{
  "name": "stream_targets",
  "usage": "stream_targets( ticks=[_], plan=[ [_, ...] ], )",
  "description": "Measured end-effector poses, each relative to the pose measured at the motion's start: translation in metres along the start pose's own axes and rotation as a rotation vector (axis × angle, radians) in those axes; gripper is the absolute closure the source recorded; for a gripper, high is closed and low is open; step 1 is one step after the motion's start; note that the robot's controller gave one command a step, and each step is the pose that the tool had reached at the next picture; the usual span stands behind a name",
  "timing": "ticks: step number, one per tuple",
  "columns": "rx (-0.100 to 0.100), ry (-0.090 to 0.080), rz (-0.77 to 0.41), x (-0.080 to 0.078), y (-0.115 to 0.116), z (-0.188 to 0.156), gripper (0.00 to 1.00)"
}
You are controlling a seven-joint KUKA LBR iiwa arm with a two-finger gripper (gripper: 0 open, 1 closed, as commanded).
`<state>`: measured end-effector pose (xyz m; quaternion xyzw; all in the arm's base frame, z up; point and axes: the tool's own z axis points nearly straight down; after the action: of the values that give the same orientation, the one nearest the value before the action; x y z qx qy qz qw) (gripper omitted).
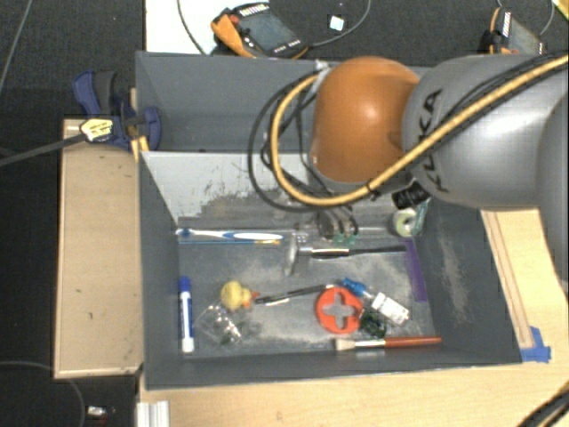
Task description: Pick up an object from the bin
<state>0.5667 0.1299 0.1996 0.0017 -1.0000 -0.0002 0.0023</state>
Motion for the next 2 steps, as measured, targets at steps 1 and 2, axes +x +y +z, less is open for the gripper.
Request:
stream_targets(
  ticks=[1,2],
  plan=[
    [-0.001,-0.008,0.005,-0.002,-0.001,-0.004,0.00],
    [0.000,0.000,-0.046,0.033,-0.062,0.134,0.00]
  ],
)
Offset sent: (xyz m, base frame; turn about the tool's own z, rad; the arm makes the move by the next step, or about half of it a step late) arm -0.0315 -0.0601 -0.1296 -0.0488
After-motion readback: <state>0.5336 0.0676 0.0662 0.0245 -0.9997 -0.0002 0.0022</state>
